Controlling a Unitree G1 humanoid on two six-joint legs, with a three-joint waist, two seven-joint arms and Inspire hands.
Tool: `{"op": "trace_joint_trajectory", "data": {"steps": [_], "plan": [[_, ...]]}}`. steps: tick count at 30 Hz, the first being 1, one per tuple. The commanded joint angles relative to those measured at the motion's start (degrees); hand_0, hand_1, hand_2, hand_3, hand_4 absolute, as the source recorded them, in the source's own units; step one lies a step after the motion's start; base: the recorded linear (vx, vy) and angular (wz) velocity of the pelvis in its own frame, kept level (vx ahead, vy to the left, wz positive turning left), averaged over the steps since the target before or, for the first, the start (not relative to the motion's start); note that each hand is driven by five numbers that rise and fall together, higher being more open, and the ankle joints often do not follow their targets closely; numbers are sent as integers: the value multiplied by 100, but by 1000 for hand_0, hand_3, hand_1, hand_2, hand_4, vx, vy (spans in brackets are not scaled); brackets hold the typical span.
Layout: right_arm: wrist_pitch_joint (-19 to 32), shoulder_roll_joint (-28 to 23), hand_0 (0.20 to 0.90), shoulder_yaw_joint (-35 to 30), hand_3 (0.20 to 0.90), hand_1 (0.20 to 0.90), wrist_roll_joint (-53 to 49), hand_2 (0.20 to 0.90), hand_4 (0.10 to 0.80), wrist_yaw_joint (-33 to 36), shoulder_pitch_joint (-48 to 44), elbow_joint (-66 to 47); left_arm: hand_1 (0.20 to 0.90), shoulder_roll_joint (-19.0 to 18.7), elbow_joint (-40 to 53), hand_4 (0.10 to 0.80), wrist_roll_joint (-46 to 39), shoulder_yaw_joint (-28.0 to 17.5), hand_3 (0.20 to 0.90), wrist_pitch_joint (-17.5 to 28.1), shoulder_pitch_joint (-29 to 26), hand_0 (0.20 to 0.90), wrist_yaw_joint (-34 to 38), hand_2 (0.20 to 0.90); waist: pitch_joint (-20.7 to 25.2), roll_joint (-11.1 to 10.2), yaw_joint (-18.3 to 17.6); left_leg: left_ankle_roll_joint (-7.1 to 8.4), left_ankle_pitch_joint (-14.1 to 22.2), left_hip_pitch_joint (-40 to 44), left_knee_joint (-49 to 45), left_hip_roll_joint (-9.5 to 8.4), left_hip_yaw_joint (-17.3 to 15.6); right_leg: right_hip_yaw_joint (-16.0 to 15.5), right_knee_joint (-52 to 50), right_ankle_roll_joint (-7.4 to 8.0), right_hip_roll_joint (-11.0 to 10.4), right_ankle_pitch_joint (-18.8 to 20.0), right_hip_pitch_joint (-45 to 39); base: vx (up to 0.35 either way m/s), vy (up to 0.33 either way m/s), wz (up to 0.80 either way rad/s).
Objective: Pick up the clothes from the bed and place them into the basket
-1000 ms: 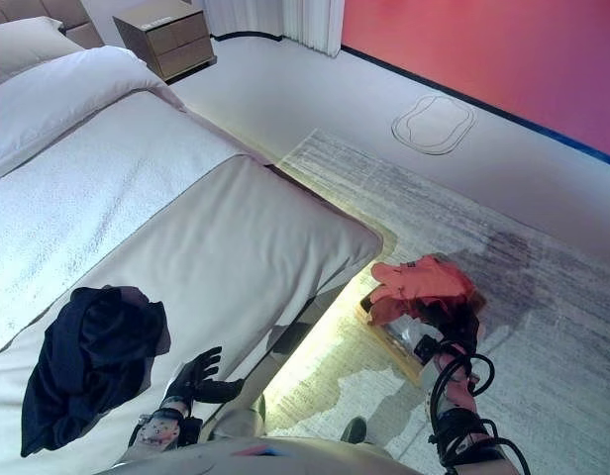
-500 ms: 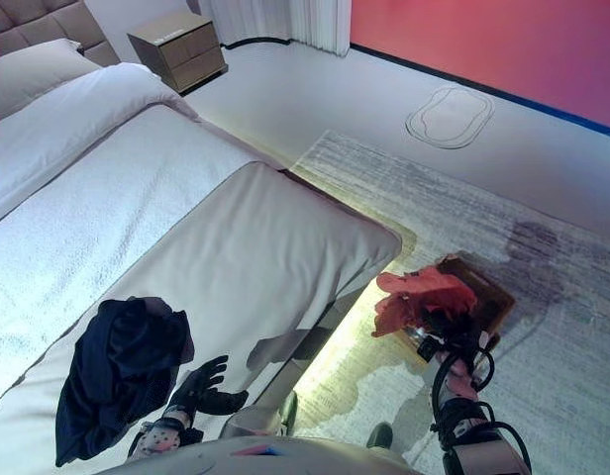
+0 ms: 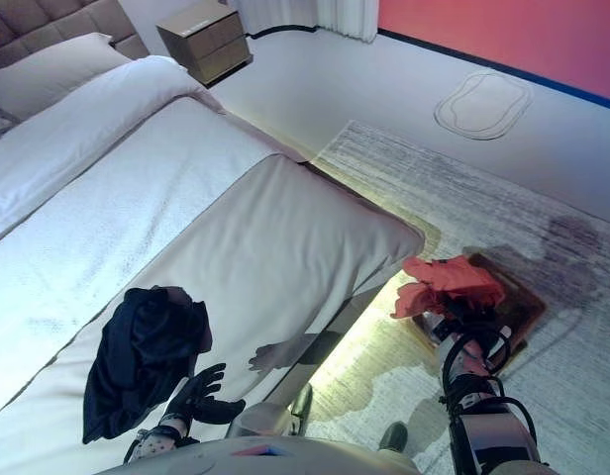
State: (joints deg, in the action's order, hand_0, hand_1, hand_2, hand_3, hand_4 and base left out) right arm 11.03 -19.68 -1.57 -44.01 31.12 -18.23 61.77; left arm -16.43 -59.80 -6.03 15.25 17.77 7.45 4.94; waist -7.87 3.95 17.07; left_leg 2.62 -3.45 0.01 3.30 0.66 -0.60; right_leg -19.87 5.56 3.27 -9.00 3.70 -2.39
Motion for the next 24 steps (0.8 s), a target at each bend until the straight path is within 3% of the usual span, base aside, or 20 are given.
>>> {"op": "trace_joint_trajectory", "data": {"steps": [1, 7, 15, 24], "plan": [[304, -785, 300, -167, 200, 300, -58, 300, 100, 207, -753, -142, 900, -288, 59, 800, -40, 289, 900, 448, -278, 900, 87, 900, -197, 43, 109, 121, -193, -625, -20, -210, 451, -654, -379, 219, -57, -303, -240, -4, -27, 12], [139, -1047, 300, -277, 200, 300, -30, 300, 100, 416, -863, 141, 900, -291, 89, 800, -139, 359, 900, 548, -295, 900, 9, 900, -292, 107, 65, 151, -194, -638, -31, -204, 454, -673, -462, 211, -93, -331, -167, -5, -9, 6], [347, -1300, 300, -574, 200, 300, 215, 300, 100, 1355, -823, 349, 900, -242, 146, 800, -247, 517, 900, 585, -310, 900, 93, 900, -352, 140, -100, 169, -181, -541, 33, -159, 358, -596, -495, 224, -84, -343, -146, -7, -3, -2], [113, -1399, 300, -729, 200, 300, 72, 300, 100, 1081, -423, 514, 900, -328, 259, 800, -253, 462, 900, 413, -338, 900, 84, 900, -310, 59, -211, 141, -150, -427, 47, -98, 289, -509, -458, 216, -29, -307, -177, 20, -37, -1]]}}
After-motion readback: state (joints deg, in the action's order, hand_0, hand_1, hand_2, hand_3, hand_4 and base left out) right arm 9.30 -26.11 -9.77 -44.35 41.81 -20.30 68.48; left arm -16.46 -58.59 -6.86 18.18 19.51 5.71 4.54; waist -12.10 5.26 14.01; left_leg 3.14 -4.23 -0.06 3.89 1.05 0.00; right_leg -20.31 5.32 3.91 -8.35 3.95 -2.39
